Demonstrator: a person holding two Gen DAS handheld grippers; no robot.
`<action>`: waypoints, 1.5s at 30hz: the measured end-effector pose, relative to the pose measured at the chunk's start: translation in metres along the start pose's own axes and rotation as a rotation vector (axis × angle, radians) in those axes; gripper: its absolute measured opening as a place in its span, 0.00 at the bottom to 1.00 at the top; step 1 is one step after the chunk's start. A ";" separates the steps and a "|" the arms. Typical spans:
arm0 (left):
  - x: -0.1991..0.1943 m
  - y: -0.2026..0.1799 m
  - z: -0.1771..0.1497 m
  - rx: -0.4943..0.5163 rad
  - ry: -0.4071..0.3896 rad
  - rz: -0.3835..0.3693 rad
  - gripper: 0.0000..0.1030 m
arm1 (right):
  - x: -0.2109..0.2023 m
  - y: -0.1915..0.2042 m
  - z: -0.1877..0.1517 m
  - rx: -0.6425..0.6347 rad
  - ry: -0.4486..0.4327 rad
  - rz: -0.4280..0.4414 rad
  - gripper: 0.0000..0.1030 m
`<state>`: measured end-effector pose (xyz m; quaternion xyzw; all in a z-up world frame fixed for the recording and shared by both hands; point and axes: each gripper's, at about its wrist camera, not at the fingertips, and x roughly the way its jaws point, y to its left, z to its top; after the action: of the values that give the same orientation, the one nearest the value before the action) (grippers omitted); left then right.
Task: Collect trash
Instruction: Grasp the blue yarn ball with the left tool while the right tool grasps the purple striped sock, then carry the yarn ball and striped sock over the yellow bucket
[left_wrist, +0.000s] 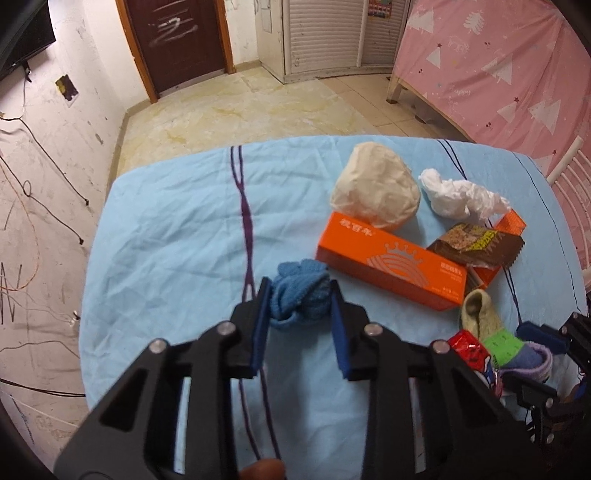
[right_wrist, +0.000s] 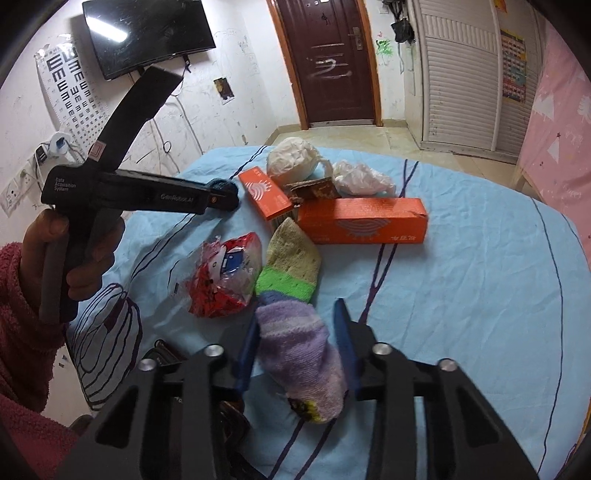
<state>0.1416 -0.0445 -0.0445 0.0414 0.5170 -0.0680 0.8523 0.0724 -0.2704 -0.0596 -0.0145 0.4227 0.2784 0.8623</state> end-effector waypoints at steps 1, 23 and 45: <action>-0.001 0.000 -0.001 -0.001 -0.004 0.005 0.27 | 0.001 0.001 -0.001 -0.007 0.002 0.002 0.23; -0.108 -0.047 -0.027 0.028 -0.205 -0.026 0.27 | -0.121 -0.057 -0.012 0.130 -0.336 -0.052 0.07; -0.125 -0.274 -0.007 0.288 -0.188 -0.199 0.27 | -0.189 -0.225 -0.125 0.438 -0.374 -0.340 0.07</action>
<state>0.0355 -0.3047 0.0630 0.1052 0.4217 -0.2290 0.8710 0.0012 -0.5816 -0.0477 0.1522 0.2985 0.0311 0.9417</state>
